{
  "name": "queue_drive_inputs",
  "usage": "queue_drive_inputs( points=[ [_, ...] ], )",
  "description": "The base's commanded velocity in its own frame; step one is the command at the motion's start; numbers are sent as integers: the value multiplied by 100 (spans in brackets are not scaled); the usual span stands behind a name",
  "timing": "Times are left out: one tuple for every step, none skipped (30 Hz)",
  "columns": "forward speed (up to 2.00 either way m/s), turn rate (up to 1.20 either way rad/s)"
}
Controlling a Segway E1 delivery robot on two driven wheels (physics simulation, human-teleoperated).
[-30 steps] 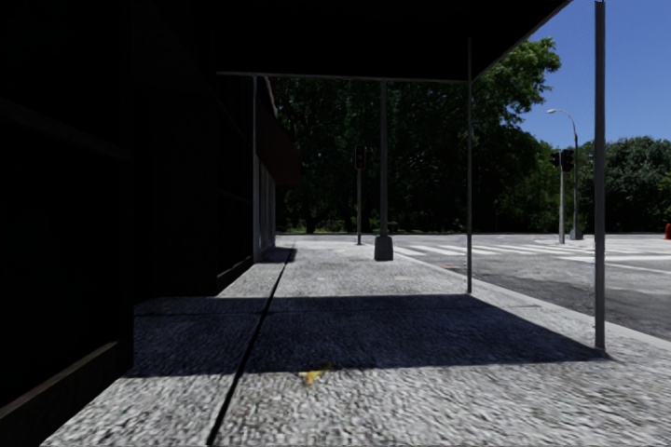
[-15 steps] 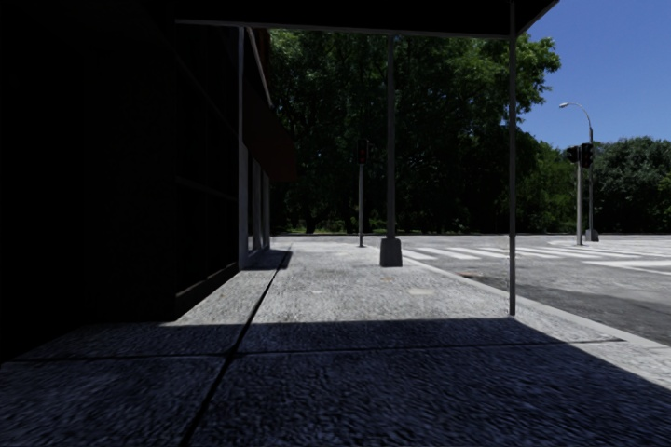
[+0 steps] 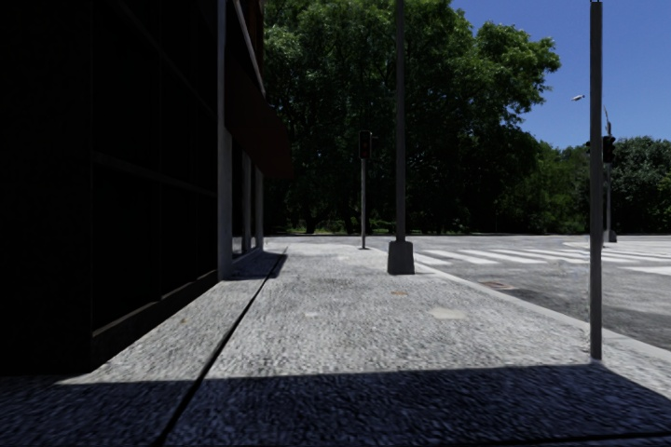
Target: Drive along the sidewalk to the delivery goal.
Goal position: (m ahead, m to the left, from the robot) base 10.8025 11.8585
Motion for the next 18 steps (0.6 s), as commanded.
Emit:
queue_drive_inputs(
  points=[
    [200, 0],
    [200, 0],
    [200, 0],
    [200, 0],
    [200, 0],
    [200, 0],
    [200, 0],
    [200, 0],
    [200, 0],
    [200, 0],
    [200, 0],
    [200, 0],
    [200, 0],
    [200, 0],
    [200, 0],
    [200, 0],
    [200, 0],
    [200, 0]
  ],
)
